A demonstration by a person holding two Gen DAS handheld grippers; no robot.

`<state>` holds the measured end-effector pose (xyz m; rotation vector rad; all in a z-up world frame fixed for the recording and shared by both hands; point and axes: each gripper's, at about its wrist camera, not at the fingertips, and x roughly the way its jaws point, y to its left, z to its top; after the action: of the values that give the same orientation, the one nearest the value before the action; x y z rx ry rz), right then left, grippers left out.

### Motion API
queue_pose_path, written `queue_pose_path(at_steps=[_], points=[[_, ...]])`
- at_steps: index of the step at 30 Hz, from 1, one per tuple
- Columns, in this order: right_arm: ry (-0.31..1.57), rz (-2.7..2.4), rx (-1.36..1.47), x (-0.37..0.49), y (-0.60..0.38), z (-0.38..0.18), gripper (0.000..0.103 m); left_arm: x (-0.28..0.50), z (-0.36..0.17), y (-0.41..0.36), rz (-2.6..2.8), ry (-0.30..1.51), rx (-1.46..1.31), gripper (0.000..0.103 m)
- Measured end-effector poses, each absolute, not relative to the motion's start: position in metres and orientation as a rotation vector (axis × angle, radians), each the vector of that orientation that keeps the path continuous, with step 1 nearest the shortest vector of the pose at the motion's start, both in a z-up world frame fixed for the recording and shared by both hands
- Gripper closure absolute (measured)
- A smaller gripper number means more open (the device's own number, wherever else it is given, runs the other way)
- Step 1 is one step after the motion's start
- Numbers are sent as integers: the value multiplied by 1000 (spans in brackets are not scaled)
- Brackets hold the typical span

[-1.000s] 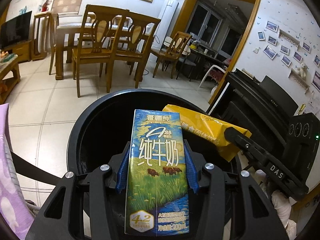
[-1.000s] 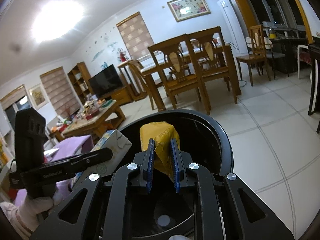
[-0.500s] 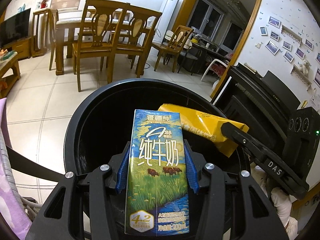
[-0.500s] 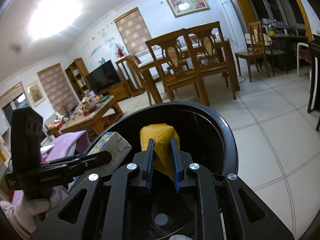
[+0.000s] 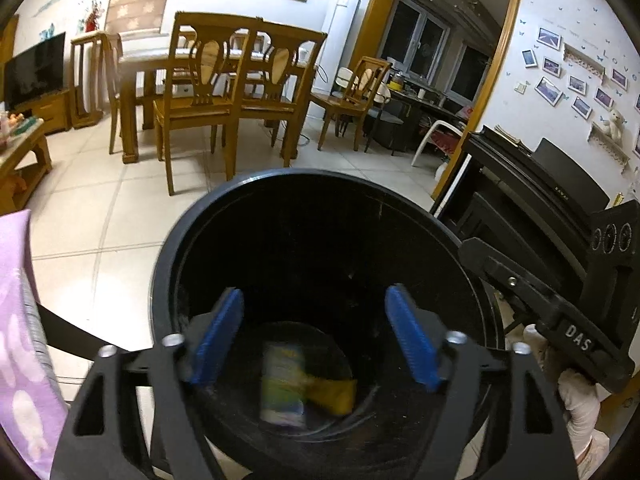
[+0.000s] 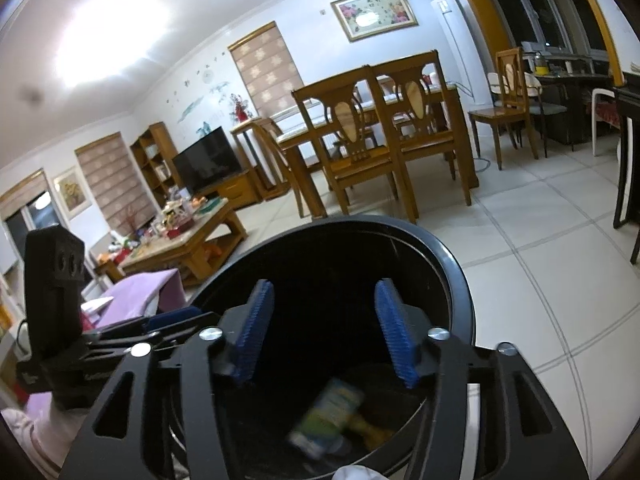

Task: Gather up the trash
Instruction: 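Move both tools back over the table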

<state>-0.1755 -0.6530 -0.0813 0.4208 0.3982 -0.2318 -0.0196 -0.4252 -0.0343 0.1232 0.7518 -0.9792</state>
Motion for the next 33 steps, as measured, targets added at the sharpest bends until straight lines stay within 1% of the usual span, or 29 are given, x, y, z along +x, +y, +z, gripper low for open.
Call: queue_pose_path(at_steps=[2, 5, 10, 11, 14, 20, 24, 26, 33], points=[[389, -236, 417, -176, -650, -78, 39, -21, -31, -421, -975, 740, 124, 16], [383, -232, 413, -176, -645, -74, 35, -26, -22, -414, -971, 723, 138, 15], [378, -202, 392, -171, -634, -67, 33, -31, -4, -386, -952, 702, 143, 15], [377, -188, 386, -168, -627, -65, 31, -32, -1, -379, -946, 699, 138, 15], [378, -149, 367, -157, -610, -57, 29, -30, 7, -351, -913, 688, 114, 10], [393, -49, 308, -126, -559, -36, 29, -16, 19, -275, -802, 661, 34, 10], [403, 33, 270, -104, -517, -24, 24, -7, 25, -216, -704, 637, -34, 10], [410, 79, 250, -92, -493, -19, 24, -2, 27, -185, -639, 622, -59, 10], [462, 266, 186, -41, -386, -10, 18, 23, 15, -59, -281, 611, -143, 10]])
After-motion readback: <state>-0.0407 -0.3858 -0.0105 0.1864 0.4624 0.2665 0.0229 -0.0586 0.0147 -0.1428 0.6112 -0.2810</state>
